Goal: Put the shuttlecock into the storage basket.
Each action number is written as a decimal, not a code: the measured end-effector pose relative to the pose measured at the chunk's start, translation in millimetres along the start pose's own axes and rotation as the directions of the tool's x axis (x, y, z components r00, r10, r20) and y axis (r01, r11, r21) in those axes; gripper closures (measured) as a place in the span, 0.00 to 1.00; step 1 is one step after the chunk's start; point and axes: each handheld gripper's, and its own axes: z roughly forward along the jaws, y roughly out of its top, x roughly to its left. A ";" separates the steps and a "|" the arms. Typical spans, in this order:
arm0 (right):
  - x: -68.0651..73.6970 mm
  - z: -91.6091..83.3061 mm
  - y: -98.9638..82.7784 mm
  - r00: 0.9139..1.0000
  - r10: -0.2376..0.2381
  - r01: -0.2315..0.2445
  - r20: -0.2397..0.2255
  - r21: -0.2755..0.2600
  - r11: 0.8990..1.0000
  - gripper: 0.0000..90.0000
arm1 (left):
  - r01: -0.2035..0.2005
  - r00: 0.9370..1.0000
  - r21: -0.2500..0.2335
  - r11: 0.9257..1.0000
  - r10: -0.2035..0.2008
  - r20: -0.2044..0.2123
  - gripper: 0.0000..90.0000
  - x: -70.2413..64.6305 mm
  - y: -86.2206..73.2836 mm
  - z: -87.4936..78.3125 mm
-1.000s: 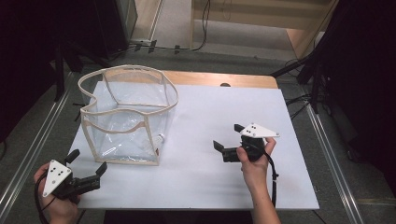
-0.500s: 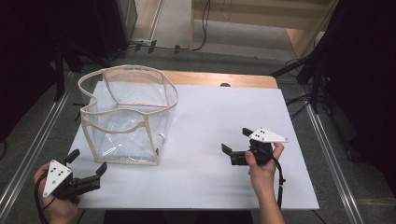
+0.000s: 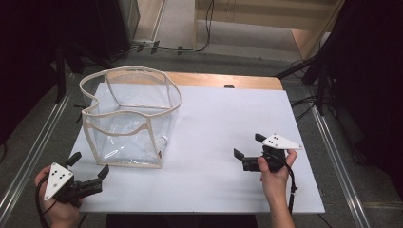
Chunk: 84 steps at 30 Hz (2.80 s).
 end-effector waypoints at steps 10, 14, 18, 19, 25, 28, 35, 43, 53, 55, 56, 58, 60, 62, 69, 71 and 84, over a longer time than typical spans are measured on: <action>-9.0 -10.5 -8.6 1.000 0.009 -0.009 0.024 0.004 1.000 0.00 | -0.002 1.000 0.000 1.000 0.002 0.001 0.00 -0.2 0.1 -0.1; -13.2 -14.9 -11.5 0.999 0.007 -0.008 0.034 0.007 1.000 0.00 | -0.006 1.000 0.001 1.000 0.006 0.001 0.00 -0.1 0.1 -0.1; -16.9 -20.8 -14.4 0.999 0.013 -0.014 0.045 0.011 1.000 0.00 | -0.006 1.000 0.000 1.000 0.006 0.001 0.00 0.0 0.1 -0.1; -17.8 -22.3 -15.1 0.999 0.013 -0.014 0.049 0.010 1.000 0.00 | -0.007 1.000 0.001 1.000 0.007 0.001 0.00 -0.1 0.1 -0.1; -23.6 -30.1 -20.4 0.998 0.019 -0.020 0.067 0.015 1.000 0.00 | -0.007 1.000 0.002 1.000 0.007 0.001 0.00 -0.2 0.1 -0.3; -26.2 -33.4 -22.4 0.997 0.024 -0.025 0.074 0.014 1.000 0.00 | -0.008 1.000 0.002 1.000 0.008 0.000 0.00 -0.3 0.1 -0.3; -32.4 -40.0 -28.4 0.996 0.034 -0.035 0.086 0.013 0.999 0.00 | -0.008 1.000 0.002 1.000 0.008 0.000 0.00 -0.2 0.0 -0.2; -38.6 -43.0 -36.2 0.994 0.042 -0.045 0.097 0.024 0.999 0.00 | -0.006 1.000 0.002 1.000 0.006 0.000 0.00 0.0 0.0 -0.4; -46.3 -49.4 -43.5 0.993 0.051 -0.054 0.111 0.023 0.998 0.00 | -0.003 1.000 0.002 1.000 0.003 -0.002 0.00 -0.2 0.0 -0.6; -47.6 -51.4 -44.7 0.992 0.055 -0.058 0.114 0.024 0.998 0.00 | -0.003 1.000 0.003 1.000 0.003 -0.002 0.00 -0.1 0.0 -0.7; -48.3 -52.1 -45.4 0.992 0.057 -0.060 0.114 0.022 0.998 0.00 | -0.002 1.000 0.003 1.000 0.002 -0.003 0.00 -0.1 0.0 -0.6; -49.9 -53.5 -46.9 0.992 0.058 -0.060 0.113 0.018 0.998 0.00 | -0.003 1.000 0.004 1.000 0.003 -0.002 0.00 -0.1 0.0 -0.6; -51.1 -55.0 -48.5 0.991 0.064 -0.066 0.114 0.014 0.998 0.00 | -0.003 1.000 0.003 1.000 0.003 -0.002 0.00 -0.1 0.0 -0.6; -52.4 -56.0 -50.2 0.991 0.068 -0.070 0.116 0.009 0.998 0.00 | -0.003 1.000 0.002 1.000 0.003 -0.002 0.00 -0.2 -0.1 -0.5; -54.2 -59.2 -55.6 0.989 0.082 -0.083 0.127 0.004 0.997 0.00 | -0.007 1.000 0.002 1.000 0.007 0.000 0.00 -0.1 0.0 -0.4; -55.2 -60.3 -56.9 0.988 0.086 -0.086 0.128 -0.004 0.996 0.00 | -0.007 1.000 0.002 1.000 0.007 0.000 0.00 -0.1 0.0 -0.4; -59.1 -67.6 -63.9 0.985 0.103 -0.100 0.136 -0.028 0.995 0.00 | -0.009 1.000 0.002 1.000 0.009 0.002 0.00 -0.3 0.1 -0.5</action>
